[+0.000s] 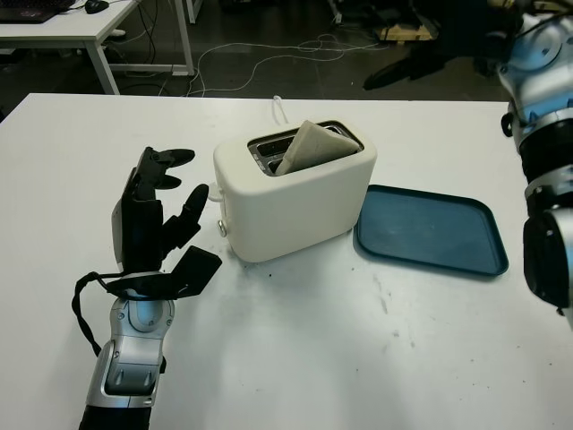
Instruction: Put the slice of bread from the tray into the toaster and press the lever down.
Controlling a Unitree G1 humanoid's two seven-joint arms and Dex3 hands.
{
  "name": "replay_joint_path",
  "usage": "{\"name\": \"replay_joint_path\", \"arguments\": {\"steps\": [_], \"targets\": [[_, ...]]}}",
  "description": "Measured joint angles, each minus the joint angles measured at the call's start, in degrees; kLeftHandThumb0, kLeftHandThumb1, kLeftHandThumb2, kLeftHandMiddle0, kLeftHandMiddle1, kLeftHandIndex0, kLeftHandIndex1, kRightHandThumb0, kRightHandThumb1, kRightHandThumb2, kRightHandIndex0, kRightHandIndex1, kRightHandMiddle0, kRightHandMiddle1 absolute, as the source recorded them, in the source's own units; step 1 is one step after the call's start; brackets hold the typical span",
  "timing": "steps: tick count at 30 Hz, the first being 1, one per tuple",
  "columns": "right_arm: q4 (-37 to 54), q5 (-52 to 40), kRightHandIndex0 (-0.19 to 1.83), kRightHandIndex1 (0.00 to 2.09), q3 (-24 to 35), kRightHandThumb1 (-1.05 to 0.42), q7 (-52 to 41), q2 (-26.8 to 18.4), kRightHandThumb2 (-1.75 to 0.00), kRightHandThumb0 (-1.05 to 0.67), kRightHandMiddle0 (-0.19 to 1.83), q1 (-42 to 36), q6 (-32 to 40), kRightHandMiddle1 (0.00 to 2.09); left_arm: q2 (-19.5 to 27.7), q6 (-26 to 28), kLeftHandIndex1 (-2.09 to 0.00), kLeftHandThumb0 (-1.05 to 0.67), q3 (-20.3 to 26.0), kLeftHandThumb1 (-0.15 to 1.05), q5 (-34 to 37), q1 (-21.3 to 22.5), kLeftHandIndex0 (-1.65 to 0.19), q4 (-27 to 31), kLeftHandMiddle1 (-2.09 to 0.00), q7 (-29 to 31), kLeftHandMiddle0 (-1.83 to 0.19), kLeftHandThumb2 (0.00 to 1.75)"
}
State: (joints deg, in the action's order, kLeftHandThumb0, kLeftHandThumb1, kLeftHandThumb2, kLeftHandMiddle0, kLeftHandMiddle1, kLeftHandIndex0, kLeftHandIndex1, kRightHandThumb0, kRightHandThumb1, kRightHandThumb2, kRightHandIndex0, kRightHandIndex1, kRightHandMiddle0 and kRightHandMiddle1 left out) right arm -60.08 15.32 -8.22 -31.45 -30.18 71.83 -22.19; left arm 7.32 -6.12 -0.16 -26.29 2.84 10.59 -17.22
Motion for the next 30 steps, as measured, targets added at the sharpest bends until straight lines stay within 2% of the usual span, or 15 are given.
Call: {"name": "replay_joint_path", "arguments": {"steps": [5,11,30], "targets": [[0.02,0.25,0.78,0.35,-1.36,-0.66,1.22,2.25,0.0,-0.67,0.8,-0.71,-0.4,0.08,0.04,-0.02,-1.08,-0.58,-0.01,0.92,-0.11,0.0,-0.22,-0.22,-1.4,-0.07,-0.25,0.48],[0.03,1.34,0.76,0.33,-3.27,-0.64,1.15,3.96,0.0,-0.67,0.8,-0.85,-0.45,0.06,0.02,0.01,-1.07,-0.57,-0.01,0.92,-0.11,0.0,-0.22,-0.25,-1.39,-0.06,-0.25,0.48],[0.53,2.23,0.72,0.35,-5.4,-0.61,-0.07,4.42,0.0,-0.57,0.79,-1.93,-0.44,0.04,0.07,0.0,-1.06,-0.57,0.0,0.92,-0.28,0.0,-0.23,-0.26,-1.39,-0.07,-0.26,0.47]]}}
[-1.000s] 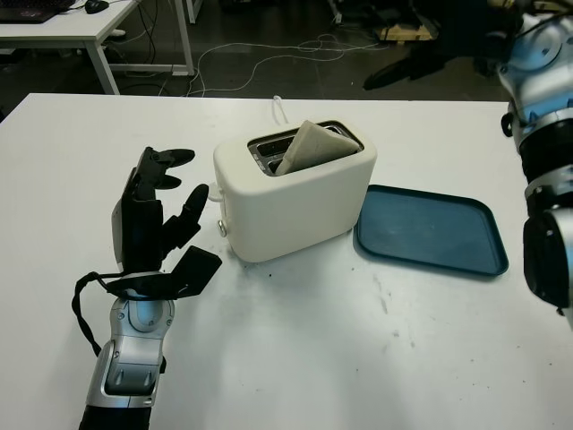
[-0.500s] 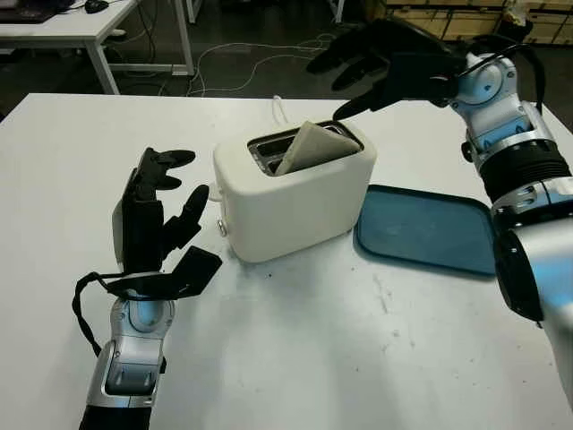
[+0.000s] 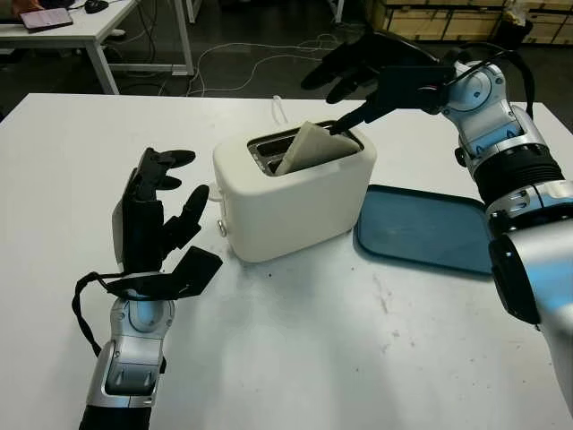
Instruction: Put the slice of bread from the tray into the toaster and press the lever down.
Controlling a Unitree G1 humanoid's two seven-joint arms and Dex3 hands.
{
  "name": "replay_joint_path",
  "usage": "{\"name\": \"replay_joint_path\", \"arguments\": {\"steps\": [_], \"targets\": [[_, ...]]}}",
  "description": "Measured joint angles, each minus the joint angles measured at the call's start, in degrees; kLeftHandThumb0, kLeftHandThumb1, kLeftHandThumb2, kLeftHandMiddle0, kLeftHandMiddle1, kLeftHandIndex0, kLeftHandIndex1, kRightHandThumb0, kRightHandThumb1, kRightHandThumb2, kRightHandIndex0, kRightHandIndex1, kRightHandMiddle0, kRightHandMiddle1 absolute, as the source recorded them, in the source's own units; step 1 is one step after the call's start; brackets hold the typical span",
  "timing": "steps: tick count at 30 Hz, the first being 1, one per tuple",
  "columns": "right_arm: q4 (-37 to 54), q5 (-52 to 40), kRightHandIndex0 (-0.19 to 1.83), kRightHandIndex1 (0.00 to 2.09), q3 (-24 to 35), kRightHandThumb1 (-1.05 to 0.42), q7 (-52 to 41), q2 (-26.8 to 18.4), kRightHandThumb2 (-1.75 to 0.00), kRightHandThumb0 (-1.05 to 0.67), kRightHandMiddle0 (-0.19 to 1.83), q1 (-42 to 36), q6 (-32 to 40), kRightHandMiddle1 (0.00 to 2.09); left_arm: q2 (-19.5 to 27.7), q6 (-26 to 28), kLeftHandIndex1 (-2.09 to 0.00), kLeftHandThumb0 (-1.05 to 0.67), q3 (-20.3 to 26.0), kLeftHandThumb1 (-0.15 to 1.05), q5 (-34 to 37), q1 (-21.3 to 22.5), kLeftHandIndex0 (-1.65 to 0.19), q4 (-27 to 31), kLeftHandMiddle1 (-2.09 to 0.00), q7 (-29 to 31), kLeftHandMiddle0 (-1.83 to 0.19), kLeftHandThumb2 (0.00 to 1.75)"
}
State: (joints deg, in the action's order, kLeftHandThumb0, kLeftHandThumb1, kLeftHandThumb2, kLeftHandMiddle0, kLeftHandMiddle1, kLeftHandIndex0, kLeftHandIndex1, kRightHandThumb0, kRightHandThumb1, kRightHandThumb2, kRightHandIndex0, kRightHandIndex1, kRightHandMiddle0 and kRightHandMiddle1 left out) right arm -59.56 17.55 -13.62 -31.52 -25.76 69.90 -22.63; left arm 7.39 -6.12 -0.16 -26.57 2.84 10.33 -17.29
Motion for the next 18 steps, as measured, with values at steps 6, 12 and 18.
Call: {"name": "replay_joint_path", "arguments": {"steps": [6,12,18], "targets": [[0.18,1.45,0.75,0.35,-0.64,-0.62,-0.49,-0.02,0.0,-0.54,0.81,-0.45,0.03,0.04,0.0,0.0,-1.07,-0.58,0.01,0.92,0.0,0.0,-0.23,0.0,-1.39,0.0,-0.26,0.47],[0.6,1.47,0.79,0.38,-0.64,-0.65,-1.34,-0.01,-0.01,-0.57,0.83,-1.67,0.02,0.04,0.0,-0.02,-1.07,-0.57,0.01,0.92,0.0,0.0,-0.23,0.0,-1.38,-0.16,-0.26,0.47],[1.21,1.5,0.9,0.46,-0.64,-0.68,-0.5,0.47,-0.01,-0.42,0.95,-3.23,0.02,0.09,0.0,-0.01,-1.06,-0.57,0.0,0.92,0.0,0.0,-0.23,0.0,-1.37,-0.25,-0.26,0.47]]}}
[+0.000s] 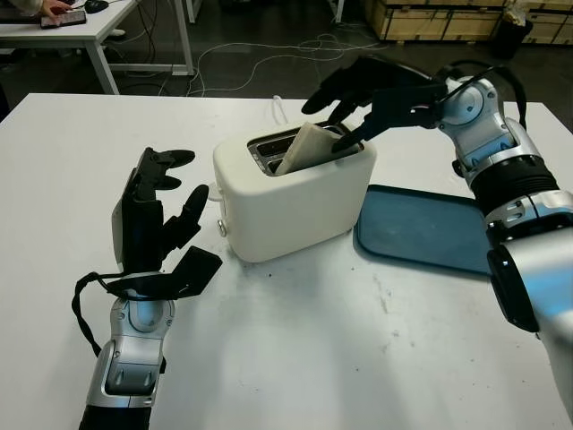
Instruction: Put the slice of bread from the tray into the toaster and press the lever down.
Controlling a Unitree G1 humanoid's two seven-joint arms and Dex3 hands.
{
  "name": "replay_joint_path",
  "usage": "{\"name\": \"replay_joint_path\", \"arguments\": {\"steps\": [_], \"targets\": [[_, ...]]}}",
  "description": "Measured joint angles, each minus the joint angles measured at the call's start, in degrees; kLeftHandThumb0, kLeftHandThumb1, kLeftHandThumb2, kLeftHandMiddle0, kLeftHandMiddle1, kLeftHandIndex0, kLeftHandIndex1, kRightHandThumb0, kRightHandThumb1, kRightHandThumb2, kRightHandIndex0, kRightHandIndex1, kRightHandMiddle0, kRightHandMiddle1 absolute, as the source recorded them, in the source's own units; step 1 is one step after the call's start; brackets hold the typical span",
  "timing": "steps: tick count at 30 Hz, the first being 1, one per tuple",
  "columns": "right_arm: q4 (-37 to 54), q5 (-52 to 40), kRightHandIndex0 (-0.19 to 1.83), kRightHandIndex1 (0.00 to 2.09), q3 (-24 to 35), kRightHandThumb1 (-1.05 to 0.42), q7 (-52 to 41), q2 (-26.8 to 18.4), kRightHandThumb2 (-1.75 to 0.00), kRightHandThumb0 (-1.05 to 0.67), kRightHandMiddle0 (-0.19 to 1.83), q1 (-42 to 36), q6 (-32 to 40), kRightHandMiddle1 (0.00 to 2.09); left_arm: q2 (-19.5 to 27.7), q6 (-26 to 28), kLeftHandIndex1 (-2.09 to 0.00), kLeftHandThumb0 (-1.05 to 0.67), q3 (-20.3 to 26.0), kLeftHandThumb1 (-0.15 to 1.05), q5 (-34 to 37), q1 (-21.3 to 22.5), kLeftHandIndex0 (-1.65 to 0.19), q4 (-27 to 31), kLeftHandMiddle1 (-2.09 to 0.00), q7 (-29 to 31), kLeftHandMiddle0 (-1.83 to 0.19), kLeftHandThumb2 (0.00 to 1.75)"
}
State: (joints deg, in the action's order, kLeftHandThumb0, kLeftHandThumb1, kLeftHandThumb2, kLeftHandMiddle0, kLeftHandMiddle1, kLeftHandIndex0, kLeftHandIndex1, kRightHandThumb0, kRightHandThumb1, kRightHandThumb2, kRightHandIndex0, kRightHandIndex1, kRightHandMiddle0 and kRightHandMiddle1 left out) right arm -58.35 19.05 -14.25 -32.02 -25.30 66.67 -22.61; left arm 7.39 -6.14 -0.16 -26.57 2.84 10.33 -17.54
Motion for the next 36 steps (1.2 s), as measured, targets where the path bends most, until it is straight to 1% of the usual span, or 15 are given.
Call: {"name": "replay_joint_path", "arguments": {"steps": [5,8,14,19,26,29,31,36], "targets": [[0.33,0.3,1.03,0.53,0.0,-0.72,2.85,0.88,-0.02,-0.32,1.1,-1.12,-0.35,0.15,-0.09,0.01,-1.06,-0.57,0.01,0.92,0.21,0.0,-0.22,0.01,-1.37,0.02,-0.25,0.47],[0.33,0.36,1.07,0.55,0.0,-0.75,3.34,1.02,-0.02,-0.28,1.13,-1.27,-0.98,0.15,-0.08,0.01,-1.05,-0.56,0.01,0.92,0.19,-0.01,-0.22,0.01,-1.37,0.03,-0.25,0.47],[0.32,0.36,1.16,0.59,0.0,-0.8,3.34,1.1,-0.02,-0.27,1.2,-1.4,-1.79,0.17,-0.08,0.02,-1.05,-0.56,0.0,0.92,0.16,-0.01,-0.23,0.01,-1.36,0.03,-0.25,0.47],[0.25,0.34,1.16,0.61,0.04,-0.79,3.64,1.1,-0.01,-0.25,1.2,-1.55,-2.89,0.16,-0.08,0.01,-1.04,-0.56,0.0,0.92,0.17,-0.01,-0.23,0.01,-1.37,0.03,-0.25,0.47],[-0.38,0.31,1.16,0.65,0.25,-0.78,4.23,1.14,0.0,-0.26,1.21,-1.49,-3.85,0.16,-0.07,0.01,-1.05,-0.58,0.0,0.92,0.17,-0.01,-0.22,0.01,-1.38,0.03,-0.24,0.48],[-0.42,0.27,1.14,0.64,0.34,-0.77,4.11,1.2,0.0,-0.22,1.21,-1.2,-3.85,0.16,-0.07,0.01,-1.05,-0.57,-0.01,0.92,0.17,-0.01,-0.23,0.01,-1.38,0.03,-0.25,0.47],[-0.49,-0.03,1.16,0.66,0.43,-0.76,3.83,1.29,0.0,-0.21,1.22,-0.5,-4.37,0.16,-0.07,0.01,-1.05,-0.58,-0.01,0.92,0.16,-0.01,-0.23,0.01,-1.38,0.03,-0.25,0.48],[-0.07,-0.12,1.12,0.68,0.57,-0.79,2.99,1.53,-0.01,-0.27,1.2,3.48,-4.76,0.15,-0.07,0.0,-1.06,-0.58,-0.04,0.92,0.16,0.0,-0.23,0.0,-1.38,0.03,-0.25,0.47]]}}
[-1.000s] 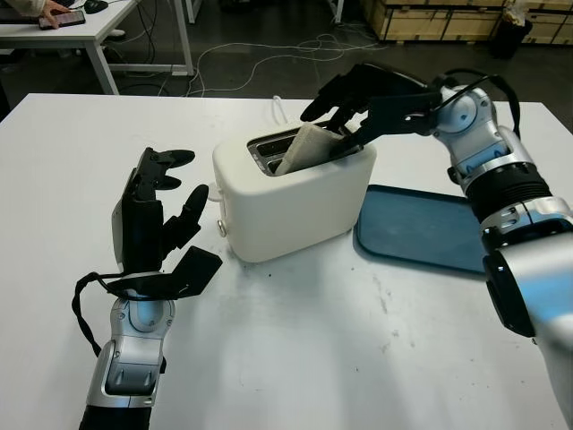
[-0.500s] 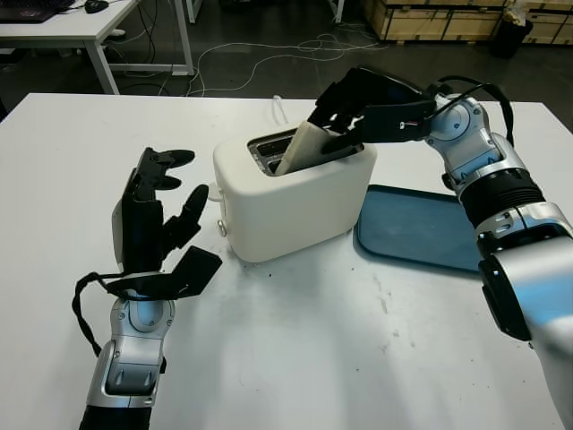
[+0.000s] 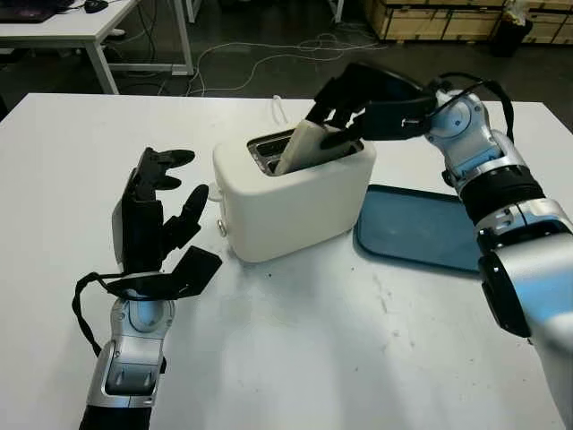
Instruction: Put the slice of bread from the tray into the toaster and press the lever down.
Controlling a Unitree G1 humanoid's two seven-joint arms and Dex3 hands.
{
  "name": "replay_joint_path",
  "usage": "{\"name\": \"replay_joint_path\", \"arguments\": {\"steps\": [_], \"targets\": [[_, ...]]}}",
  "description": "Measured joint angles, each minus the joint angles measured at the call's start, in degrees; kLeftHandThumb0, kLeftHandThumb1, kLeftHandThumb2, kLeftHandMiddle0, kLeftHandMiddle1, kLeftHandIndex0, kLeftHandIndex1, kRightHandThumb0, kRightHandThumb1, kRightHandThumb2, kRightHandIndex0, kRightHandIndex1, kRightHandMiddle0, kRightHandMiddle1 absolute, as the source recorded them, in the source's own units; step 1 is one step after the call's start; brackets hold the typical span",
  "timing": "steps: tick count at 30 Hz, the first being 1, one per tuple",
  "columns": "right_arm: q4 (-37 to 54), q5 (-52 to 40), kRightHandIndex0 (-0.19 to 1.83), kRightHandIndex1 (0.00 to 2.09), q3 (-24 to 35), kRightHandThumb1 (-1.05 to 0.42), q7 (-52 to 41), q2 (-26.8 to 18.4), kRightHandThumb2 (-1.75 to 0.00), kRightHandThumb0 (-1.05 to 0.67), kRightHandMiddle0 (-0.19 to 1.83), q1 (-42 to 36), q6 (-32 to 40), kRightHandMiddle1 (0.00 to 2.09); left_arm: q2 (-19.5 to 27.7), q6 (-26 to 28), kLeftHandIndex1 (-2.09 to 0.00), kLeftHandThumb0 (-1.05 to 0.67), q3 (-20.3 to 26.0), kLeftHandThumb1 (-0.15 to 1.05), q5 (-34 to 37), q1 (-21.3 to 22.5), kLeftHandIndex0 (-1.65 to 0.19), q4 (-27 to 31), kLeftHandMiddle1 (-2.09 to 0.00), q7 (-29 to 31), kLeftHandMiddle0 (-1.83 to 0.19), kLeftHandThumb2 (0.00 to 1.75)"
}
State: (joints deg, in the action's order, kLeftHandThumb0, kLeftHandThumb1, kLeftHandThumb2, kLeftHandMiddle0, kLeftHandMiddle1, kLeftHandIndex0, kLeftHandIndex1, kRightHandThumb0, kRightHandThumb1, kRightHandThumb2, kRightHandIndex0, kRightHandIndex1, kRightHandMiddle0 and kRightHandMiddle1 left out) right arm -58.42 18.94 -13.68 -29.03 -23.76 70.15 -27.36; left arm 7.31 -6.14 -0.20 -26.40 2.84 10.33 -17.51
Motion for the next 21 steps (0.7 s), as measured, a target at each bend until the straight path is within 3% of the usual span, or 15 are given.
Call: {"name": "replay_joint_path", "arguments": {"steps": [16,21], "targets": [[2.29,2.05,1.19,0.72,-2.31,-0.71,-0.86,2.38,0.0,-0.29,1.26,2.33,-0.51,0.17,0.01,0.0,-1.06,-0.58,-0.01,0.92,-0.01,0.0,-0.22,0.0,-1.38,-0.12,-0.24,0.48],[3.11,2.81,1.25,0.6,-4.36,-0.71,-2.18,2.41,-0.01,-0.25,1.26,2.1,-0.51,0.14,0.06,-0.06,-1.07,-0.58,0.0,0.92,-0.01,0.0,-0.23,-0.02,-1.38,-0.2,-0.25,0.47]]}}
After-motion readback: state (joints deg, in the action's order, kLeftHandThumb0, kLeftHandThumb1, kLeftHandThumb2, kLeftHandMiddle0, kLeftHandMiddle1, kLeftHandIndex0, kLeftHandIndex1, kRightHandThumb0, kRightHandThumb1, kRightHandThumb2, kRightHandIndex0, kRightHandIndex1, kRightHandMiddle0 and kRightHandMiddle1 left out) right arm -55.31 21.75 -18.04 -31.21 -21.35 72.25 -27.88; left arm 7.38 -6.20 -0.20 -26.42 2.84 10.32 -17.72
